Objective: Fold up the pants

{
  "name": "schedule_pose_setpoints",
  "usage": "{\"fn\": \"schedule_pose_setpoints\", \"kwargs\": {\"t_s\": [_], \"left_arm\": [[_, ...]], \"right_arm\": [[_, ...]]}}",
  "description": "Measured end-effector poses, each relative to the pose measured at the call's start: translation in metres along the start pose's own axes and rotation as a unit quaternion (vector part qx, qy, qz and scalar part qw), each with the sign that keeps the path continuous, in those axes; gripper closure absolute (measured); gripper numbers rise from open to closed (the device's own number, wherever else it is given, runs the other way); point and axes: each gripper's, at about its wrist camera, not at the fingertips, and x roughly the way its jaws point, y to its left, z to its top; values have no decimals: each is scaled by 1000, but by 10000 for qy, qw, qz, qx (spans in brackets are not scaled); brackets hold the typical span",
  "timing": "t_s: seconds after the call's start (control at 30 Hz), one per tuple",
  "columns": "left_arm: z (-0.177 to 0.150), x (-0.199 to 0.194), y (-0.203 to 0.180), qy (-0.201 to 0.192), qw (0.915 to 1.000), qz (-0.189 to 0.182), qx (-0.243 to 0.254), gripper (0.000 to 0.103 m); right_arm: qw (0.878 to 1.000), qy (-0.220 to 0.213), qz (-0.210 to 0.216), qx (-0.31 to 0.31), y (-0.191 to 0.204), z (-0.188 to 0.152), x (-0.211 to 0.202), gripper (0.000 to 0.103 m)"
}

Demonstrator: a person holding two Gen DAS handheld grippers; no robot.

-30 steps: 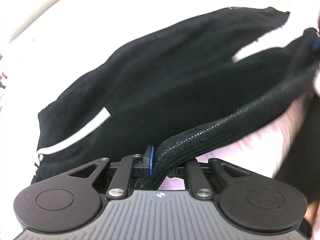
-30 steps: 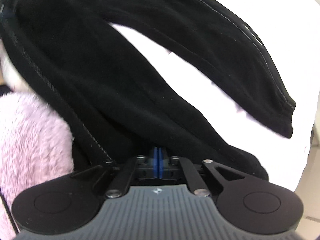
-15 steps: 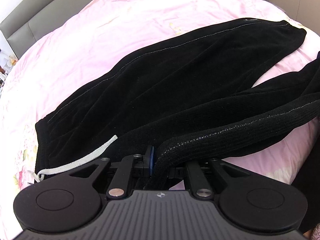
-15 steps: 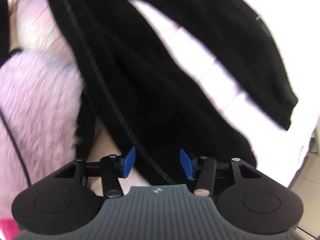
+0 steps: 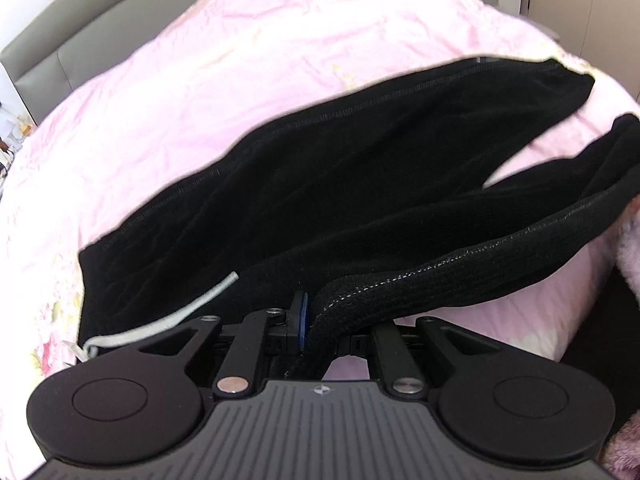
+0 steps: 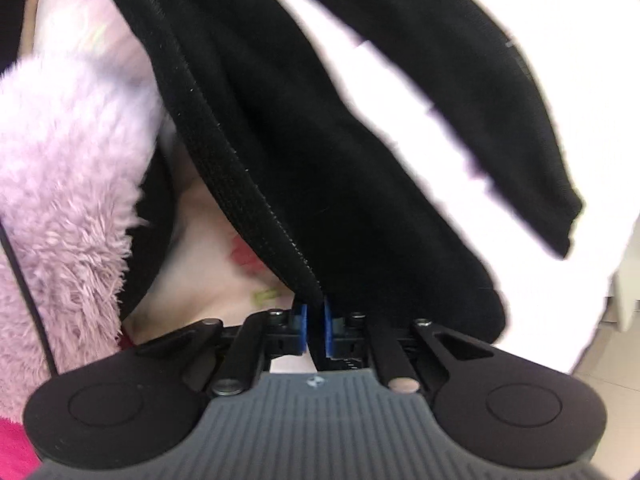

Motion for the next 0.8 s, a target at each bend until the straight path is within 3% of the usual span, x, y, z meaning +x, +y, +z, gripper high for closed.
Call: {"fn": "schedule_pose_setpoints", "kwargs": {"t_s": [0.13,0.27,0.37,0.53,0.67,0.8], "left_arm": [[28,-12,11,-357,9992,189,1,92],[70,4,24,-505,9974,516,14,93],[100,32,33,-411,9965,732,-1,94],[137,85,43,-252,9961,849,-50,94],[142,123,51,-16,9973,732,-83,94],[148,159,57,200,9978,628,-52,94]], "right_arm": [[9962,-466,-477,552,-31,13,-44,101],[9867,-793,-1068,933,-60,43,-59,101],[9784,-900,-1490,1113,-85,80,-45,101],[9726,-746,-1752,1334,-119,127,-17,101],[9743,-506,-1634,1466,-147,142,26,101],[9787,-201,-1384,1505,-179,161,103,101]]}}
